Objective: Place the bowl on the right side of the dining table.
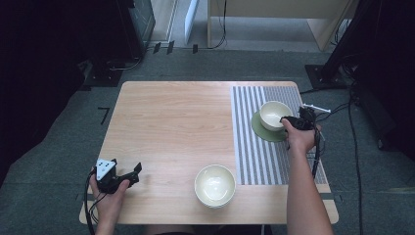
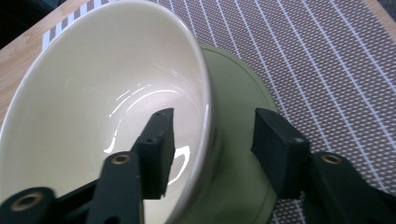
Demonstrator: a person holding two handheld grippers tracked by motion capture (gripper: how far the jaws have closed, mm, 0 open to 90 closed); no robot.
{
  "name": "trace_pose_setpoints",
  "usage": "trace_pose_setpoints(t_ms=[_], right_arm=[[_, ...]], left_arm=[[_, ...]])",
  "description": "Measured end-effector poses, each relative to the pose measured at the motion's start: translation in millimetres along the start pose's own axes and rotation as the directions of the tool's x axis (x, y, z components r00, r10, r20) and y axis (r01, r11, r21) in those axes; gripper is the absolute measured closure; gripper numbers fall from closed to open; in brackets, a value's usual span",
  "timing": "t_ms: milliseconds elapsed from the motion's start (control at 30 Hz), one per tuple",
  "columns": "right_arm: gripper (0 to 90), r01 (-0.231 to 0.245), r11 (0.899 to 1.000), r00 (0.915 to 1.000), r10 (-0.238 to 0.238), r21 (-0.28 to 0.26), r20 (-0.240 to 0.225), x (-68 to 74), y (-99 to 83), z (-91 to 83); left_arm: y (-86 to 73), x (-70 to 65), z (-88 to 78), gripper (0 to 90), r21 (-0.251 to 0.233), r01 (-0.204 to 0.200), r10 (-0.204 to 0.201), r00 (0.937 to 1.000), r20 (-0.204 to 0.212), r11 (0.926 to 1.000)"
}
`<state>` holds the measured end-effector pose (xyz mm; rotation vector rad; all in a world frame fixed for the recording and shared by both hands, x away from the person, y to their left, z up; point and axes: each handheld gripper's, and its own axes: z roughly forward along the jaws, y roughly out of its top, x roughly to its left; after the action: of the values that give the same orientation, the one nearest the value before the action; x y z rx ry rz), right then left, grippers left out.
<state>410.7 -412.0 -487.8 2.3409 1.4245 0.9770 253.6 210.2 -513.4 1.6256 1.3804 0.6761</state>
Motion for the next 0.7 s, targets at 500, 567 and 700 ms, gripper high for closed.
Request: trace_pose_setpoints(t_ms=[500, 567, 700], right_arm=[[25.6, 0.163, 0.983, 0.9867, -0.162, -0.09, 0.02, 0.1, -11.5, -14.3], [21.5, 0.192, 0.977, 0.9814, -0.191, -0.094, 0.018, 0.4, -14.3, -14.7], [14.0, 0.197, 0.974, 0.9803, -0.198, -0.113, 0.009, 0.6, -20.1, -16.8]], left_arm=[[0.1, 1.1, 0.1, 1.0, 0.001, 0.01, -0.01, 0.9999, -0.002, 0.9999], [0.1, 1.2, 0.1, 1.0, 0.001, 0.011, -0.011, 0.9999, -0.001, 0.9999], [0.2, 1.7, 0.2, 1.0, -0.001, 0.018, -0.018, 0.9998, -0.001, 0.9998]])
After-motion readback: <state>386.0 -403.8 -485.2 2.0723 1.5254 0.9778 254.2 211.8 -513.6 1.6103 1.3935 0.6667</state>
